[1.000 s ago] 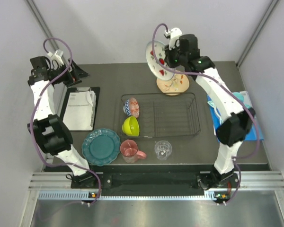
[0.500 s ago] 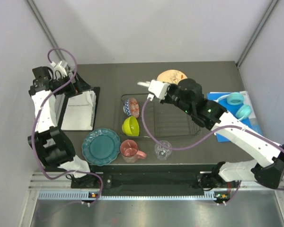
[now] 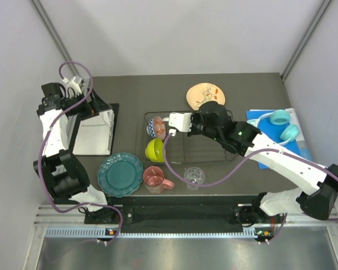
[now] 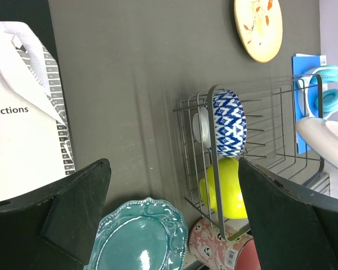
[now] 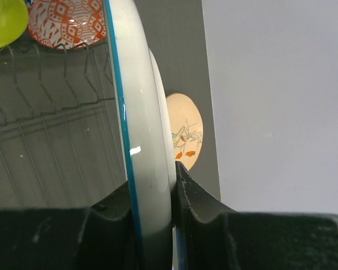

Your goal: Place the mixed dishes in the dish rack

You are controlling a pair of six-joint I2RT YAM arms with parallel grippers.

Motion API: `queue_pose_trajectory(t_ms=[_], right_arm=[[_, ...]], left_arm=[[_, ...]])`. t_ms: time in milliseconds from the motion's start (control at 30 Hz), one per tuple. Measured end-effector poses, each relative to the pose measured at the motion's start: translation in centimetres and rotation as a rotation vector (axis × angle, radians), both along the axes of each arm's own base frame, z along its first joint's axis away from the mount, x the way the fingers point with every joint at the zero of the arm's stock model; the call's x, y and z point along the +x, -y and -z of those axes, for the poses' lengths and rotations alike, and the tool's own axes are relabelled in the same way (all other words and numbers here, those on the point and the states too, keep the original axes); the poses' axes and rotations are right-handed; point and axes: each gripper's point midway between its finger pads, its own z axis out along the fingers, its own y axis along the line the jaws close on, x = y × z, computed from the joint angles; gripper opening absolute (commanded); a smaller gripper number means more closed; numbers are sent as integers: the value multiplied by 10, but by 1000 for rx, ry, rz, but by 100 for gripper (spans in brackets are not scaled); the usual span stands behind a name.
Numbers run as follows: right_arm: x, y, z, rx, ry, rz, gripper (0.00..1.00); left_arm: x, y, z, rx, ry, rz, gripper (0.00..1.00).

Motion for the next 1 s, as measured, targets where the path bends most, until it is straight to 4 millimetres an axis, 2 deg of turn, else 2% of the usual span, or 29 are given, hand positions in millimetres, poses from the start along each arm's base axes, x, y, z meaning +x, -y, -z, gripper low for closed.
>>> queue_pose_trajectory(t_ms=[233, 467, 700, 1000], right_arm=[[6, -17, 20, -25, -28, -37, 0], [13, -33, 37, -36, -39, -67, 0], [16, -36, 41, -24, -37, -80, 0], [32, -39, 51, -15, -47, -80, 0]], left_arm=[[0, 1, 8, -11, -12, -6, 99], [2, 0, 8, -13, -3, -11, 99], [2, 0, 10, -14, -1, -10, 99], [0, 2, 16, -26, -14, -9, 99]])
